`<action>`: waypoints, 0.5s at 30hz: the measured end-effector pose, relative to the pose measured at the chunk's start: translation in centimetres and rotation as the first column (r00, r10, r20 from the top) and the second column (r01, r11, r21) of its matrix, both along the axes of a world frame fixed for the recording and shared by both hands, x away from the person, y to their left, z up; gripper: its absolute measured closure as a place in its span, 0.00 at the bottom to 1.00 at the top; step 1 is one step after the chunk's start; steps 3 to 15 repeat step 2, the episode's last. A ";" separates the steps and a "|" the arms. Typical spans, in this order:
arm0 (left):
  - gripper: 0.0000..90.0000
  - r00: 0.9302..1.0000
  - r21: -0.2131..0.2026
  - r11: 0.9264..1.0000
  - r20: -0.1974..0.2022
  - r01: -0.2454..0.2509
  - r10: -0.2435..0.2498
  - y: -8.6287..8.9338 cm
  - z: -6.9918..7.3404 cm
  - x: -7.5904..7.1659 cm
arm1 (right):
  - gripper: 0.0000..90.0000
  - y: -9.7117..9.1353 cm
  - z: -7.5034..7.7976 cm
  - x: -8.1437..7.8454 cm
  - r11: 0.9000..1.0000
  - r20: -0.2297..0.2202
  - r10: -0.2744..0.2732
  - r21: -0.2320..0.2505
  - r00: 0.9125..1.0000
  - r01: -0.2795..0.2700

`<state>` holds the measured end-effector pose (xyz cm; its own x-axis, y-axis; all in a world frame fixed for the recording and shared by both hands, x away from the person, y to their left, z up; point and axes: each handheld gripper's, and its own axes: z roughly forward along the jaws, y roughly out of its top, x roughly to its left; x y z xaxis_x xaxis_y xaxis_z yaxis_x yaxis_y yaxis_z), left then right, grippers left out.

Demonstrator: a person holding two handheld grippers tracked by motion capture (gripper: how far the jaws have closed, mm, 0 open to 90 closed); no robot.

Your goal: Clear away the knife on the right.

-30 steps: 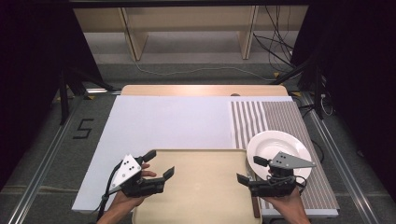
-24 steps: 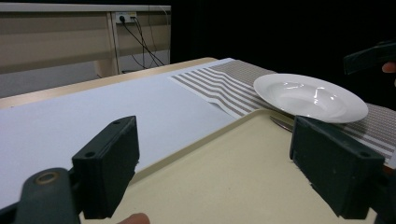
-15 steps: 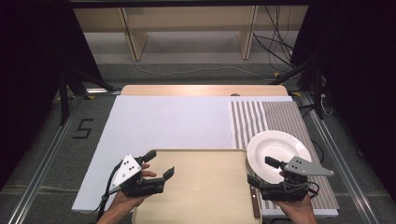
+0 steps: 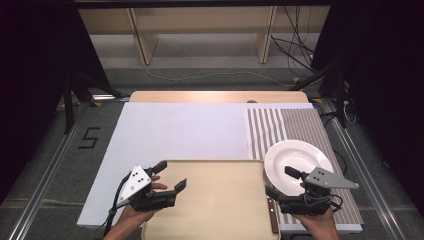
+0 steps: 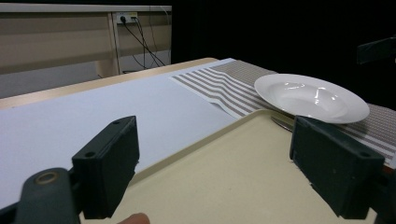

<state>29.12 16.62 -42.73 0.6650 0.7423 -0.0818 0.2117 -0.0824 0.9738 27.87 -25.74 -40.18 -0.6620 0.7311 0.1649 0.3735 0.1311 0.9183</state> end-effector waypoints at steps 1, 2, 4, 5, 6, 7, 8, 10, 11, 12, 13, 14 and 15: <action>0.17 1.000 0.000 1.000 0.000 0.000 0.000 0.0 0.0 0.0 | 0.10 0.0 0.0 0.0 1.000 0.002 0.000 -0.001 1.000 0.000; 0.17 1.000 0.002 1.000 0.000 0.000 0.000 0.0 0.0 0.0 | 0.10 0.0 0.0 0.0 1.000 0.005 0.002 -0.003 1.000 -0.002; 0.17 1.000 0.002 1.000 0.000 0.000 0.000 0.0 0.0 0.0 | 0.10 0.0 0.0 0.0 1.000 0.005 0.002 -0.003 1.000 -0.002; 0.17 1.000 0.002 1.000 0.000 0.000 0.000 0.0 0.0 0.0 | 0.10 0.0 0.0 0.0 1.000 0.005 0.002 -0.003 1.000 -0.002; 0.17 1.000 0.002 1.000 0.000 0.000 0.000 0.0 0.0 0.0 | 0.10 0.0 0.0 0.0 1.000 0.005 0.002 -0.003 1.000 -0.002; 0.17 1.000 0.002 1.000 0.000 0.000 0.000 0.0 0.0 0.0 | 0.10 0.0 0.0 0.0 1.000 0.005 0.002 -0.003 1.000 -0.002; 0.17 1.000 0.002 1.000 0.000 0.000 0.000 0.0 0.0 0.0 | 0.10 0.0 0.0 0.0 1.000 0.005 0.002 -0.003 1.000 -0.002; 0.17 1.000 0.002 1.000 0.000 0.000 0.000 0.0 0.0 0.0 | 0.10 0.0 0.0 0.0 1.000 0.005 0.002 -0.003 1.000 -0.002; 0.17 1.000 0.002 1.000 0.000 0.000 0.000 0.0 0.0 0.0 | 0.10 0.0 0.0 0.0 1.000 0.005 0.002 -0.003 1.000 -0.002; 0.17 1.000 0.002 1.000 0.000 0.000 0.000 0.0 0.0 0.0 | 0.10 0.0 0.0 0.0 1.000 0.005 0.002 -0.003 1.000 -0.002; 0.17 1.000 0.002 1.000 0.000 0.000 0.000 0.0 0.0 0.0 | 0.10 0.0 0.0 0.0 1.000 0.005 0.002 -0.003 1.000 -0.002; 0.17 1.000 0.002 1.000 0.000 0.000 0.000 0.0 0.0 0.0 | 0.10 0.0 0.0 0.0 1.000 0.005 0.002 -0.003 1.000 -0.002; 0.17 1.000 0.002 1.000 0.000 0.000 0.000 0.0 0.0 0.0 | 0.10 0.0 0.0 0.0 1.000 0.005 0.002 -0.003 1.000 -0.002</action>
